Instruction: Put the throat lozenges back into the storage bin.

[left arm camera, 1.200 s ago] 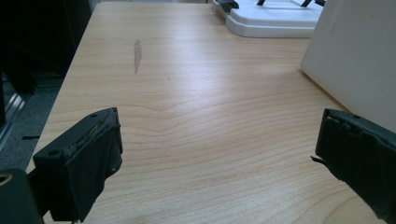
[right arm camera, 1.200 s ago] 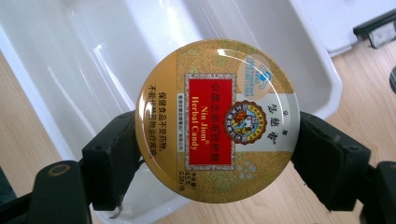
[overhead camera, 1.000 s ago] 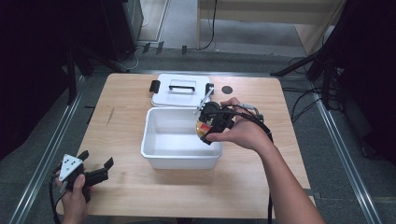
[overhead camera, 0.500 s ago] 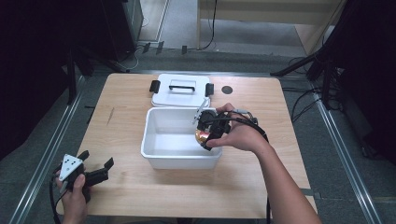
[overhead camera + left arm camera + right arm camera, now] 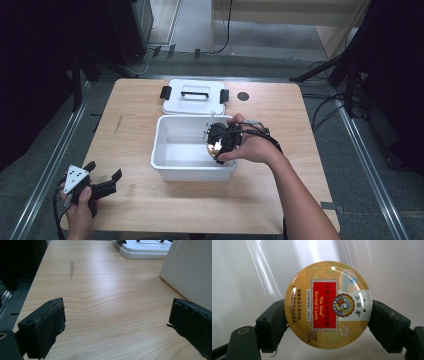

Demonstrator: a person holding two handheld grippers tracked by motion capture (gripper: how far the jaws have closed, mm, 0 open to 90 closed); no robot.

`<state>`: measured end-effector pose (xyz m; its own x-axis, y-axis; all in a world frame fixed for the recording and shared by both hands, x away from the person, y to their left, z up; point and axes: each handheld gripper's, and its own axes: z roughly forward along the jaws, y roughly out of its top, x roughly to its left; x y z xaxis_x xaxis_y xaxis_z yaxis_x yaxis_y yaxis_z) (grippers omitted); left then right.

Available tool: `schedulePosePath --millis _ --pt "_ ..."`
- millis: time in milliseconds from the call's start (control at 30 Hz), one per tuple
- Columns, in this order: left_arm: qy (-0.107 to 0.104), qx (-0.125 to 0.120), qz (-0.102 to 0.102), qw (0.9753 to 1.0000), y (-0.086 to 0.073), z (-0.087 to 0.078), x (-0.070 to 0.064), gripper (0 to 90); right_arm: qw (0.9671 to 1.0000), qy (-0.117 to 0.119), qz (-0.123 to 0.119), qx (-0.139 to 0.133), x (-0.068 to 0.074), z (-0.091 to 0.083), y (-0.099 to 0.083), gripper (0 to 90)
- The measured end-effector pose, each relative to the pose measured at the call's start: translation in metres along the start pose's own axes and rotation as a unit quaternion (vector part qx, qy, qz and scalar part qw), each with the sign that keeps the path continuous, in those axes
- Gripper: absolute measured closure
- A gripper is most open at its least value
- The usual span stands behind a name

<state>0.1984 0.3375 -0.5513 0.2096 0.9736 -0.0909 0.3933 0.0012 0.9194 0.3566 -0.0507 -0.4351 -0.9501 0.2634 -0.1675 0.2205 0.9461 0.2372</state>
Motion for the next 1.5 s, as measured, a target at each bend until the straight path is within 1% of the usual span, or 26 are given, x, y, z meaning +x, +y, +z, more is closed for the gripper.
schedulePosePath --millis 33,133,167,233,333,400,467,500,567,600,700,767,800,833,867,967,1033,1100,1133,1200,1267,1300,1333,1367,1467,1500 --pt "0.0 0.0 0.0 1.0 0.0 0.0 0.0 1.1 1.0 0.0 -0.006 0.0 0.0 0.001 0.001 20.6" --pt "0.0 0.0 0.0 1.0 0.0 0.0 0.0 1.1 0.9999 -0.003 -0.011 0.004 0.0 0.004 0.003 20.6" --pt "-0.001 0.0 0.0 1.0 0.0 0.0 0.0 1.1 0.9999 -0.004 -0.011 0.007 0.001 0.006 0.004 20.6" --pt "-0.001 0.0 -0.001 1.0 0.0 0.0 0.0 1.1 0.9997 -0.006 -0.019 0.017 0.002 0.009 0.006 20.6" --pt "-0.002 0.0 -0.001 1.0 0.0 0.0 0.001 1.1 0.9995 -0.006 -0.02 0.024 0.003 0.011 0.008 20.6" --pt "-0.002 0.0 -0.001 1.0 0.0 0.0 0.001 1.2 0.9993 -0.005 -0.027 0.028 0.002 0.013 0.009 20.6" --pt "-0.002 0.0 -0.001 1.0 0.0 0.0 0.0 1.1 0.9988 -0.002 -0.027 0.041 0.002 0.015 0.011 20.6" --pt "-0.002 0.001 0.0 1.0 0.0 0.0 0.0 1.1 0.9988 -0.002 -0.027 0.041 0.002 0.015 0.011 20.6" --pt "-0.001 0.001 -0.001 1.0 0.0 0.0 0.0 1.1 0.9983 0.0 -0.027 0.053 0.002 0.016 0.013 20.6" --pt "-0.001 0.002 -0.001 1.0 0.0 0.0 0.0 1.1 0.998 0.001 -0.032 0.055 0.001 0.016 0.014 20.6" --pt "-0.003 0.002 -0.002 1.0 0.0 0.0 0.001 1.2 0.9969 -0.002 -0.028 0.073 0.001 0.019 0.016 20.6" --pt "-0.002 0.002 -0.002 1.0 0.0 0.001 0.001 1.1 0.9966 -0.001 -0.029 0.077 0.001 0.021 0.018 20.6" --pt "-0.002 0.002 -0.002 1.0 0.0 0.001 0.001 1.1 0.9963 0.0 -0.024 0.083 0.002 0.022 0.019 20.6" --pt "-0.002 0.002 -0.002 1.0 0.0 0.001 0.001 1.1 0.9959 -0.004 -0.027 0.086 0.002 0.022 0.019 20.6" --pt "-0.002 0.002 -0.002 1.0 0.0 0.0 0.001 1.1 0.9958 -0.006 -0.031 0.086 0.001 0.023 0.02 20.6" --pt "-0.004 0.002 -0.003 1.0 0.0 0.001 0.001 1.1 0.9958 -0.005 -0.026 0.088 0.001 0.023 0.02 20.4" --pt "-0.004 0.002 -0.003 1.0 0.0 0.001 0.001 1.1 0.9957 -0.007 -0.029 0.087 0.002 0.023 0.02 20.1" --pt "-0.004 0.002 -0.004 1.0 0.0 0.001 0.001 1.1 0.9958 -0.009 -0.026 0.088 0.003 0.022 0.02 18.4" --pt "-0.004 0.002 -0.004 1.0 0.0 0.001 0.001 1.1 0.996 -0.008 -0.029 0.085 0.003 0.022 0.02 17.2" --pt "-0.003 0.002 -0.004 1.0 0.0 0.001 0.001 1.1 0.9961 -0.01 -0.025 0.084 0.004 0.021 0.02 14.3" --pt "-0.003 0.002 -0.004 1.0 0.0 0.001 0.001 1.1 0.9961 -0.013 -0.028 0.082 0.004 0.02 0.02 14.3" --pt "-0.003 0.003 -0.004 1.0 0.0 0.001 0.001 1.1 0.9962 -0.015 -0.03 0.08 0.003 0.02 0.019 14.4" --pt "-0.004 0.003 -0.004 1.0 0.0 0.001 0.001 1.2 0.9966 -0.016 -0.027 0.076 0.004 0.018 0.019 14.6" --pt "-0.004 0.003 -0.004 1.0 0.0 0.001 0.001 1.1 0.997 -0.016 -0.024 0.072 0.004 0.016 0.018 17.1" --pt "-0.003 0.002 -0.004 1.0 0.0 0.001 0.001 1.1 0.9977 -0.013 -0.024 0.062 0.003 0.014 0.018 19.1" --pt "-0.004 0.002 -0.004 1.0 0.0 0.001 0.001 1.1 0.9981 -0.012 -0.019 0.057 0.003 0.011 0.017 21.1"
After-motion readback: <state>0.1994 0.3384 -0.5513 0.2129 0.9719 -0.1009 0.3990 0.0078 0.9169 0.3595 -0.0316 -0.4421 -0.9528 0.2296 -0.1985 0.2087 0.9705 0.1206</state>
